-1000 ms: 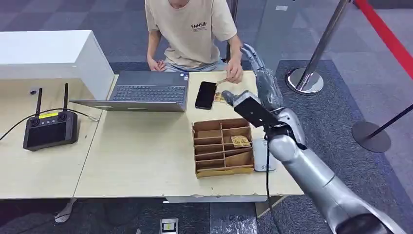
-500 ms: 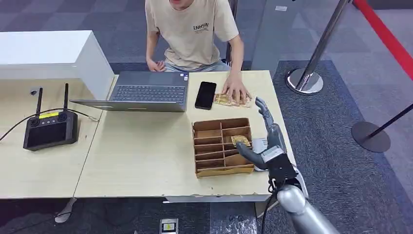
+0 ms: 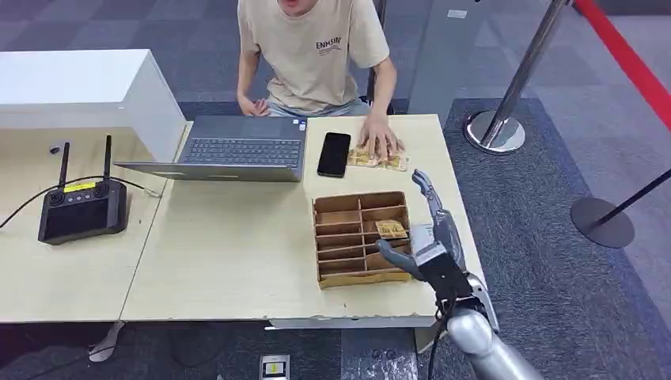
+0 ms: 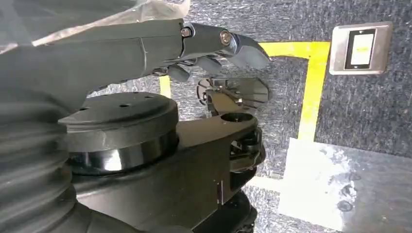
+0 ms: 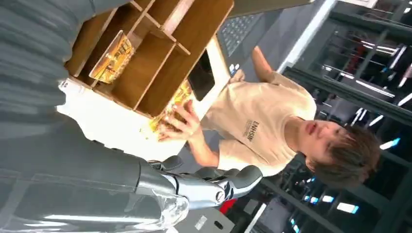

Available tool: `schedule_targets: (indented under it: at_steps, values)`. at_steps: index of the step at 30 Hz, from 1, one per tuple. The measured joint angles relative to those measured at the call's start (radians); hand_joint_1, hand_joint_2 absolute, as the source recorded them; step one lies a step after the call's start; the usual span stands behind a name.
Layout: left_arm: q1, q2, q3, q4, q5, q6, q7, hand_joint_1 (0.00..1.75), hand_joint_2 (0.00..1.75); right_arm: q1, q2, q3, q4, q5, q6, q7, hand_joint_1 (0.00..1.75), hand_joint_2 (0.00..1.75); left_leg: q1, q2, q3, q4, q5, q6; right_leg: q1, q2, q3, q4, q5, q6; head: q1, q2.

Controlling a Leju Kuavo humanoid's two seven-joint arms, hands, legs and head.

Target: Pass the card to the sensor for recognition and then transmit it.

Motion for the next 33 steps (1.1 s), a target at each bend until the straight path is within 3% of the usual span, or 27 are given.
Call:
schedule_targets:
  at_steps: [11, 19, 28, 33]
  values:
    - [0.0, 0.0, 0.0, 0.0, -0.008, 0.002, 0.001, 0.0, 1.75, -0.017, 0.009, 0.028, 0.045, 0.097, -0.024, 0.071, 0.0, 1.75, 0.0, 0.0, 0.0, 0.0, 0.0, 0.0, 0.0, 0.0, 0.0, 0.0, 0.0, 0.0, 0.0, 0.0]
    - [0.0, 0.0, 0.0, 0.0, -0.013, 0.002, 0.004, 0.0, 1.75, -0.032, 0.01, 0.055, 0.091, 0.274, -0.055, 0.164, 0.0, 1.75, 0.0, 0.0, 0.0, 0.0, 0.0, 0.0, 0.0, 0.0, 0.0, 0.0, 0.0, 0.0, 0.0, 0.0]
    - [0.0, 0.0, 0.0, 0.0, -0.012, 0.009, 0.01, 0.0, 1.75, -0.038, 0.013, 0.075, 0.148, 0.521, -0.14, 0.285, 0.0, 1.75, 0.0, 0.0, 0.0, 0.0, 0.0, 0.0, 0.0, 0.0, 0.0, 0.0, 0.0, 0.0, 0.0, 0.0]
    - [0.0, -0.001, 0.0, 0.0, -0.002, 0.013, 0.01, 0.0, 1.75, -0.037, 0.024, 0.076, 0.165, 0.59, -0.148, 0.301, 0.0, 1.75, 0.0, 0.0, 0.0, 0.0, 0.0, 0.0, 0.0, 0.0, 0.0, 0.0, 0.0, 0.0, 0.0, 0.0]
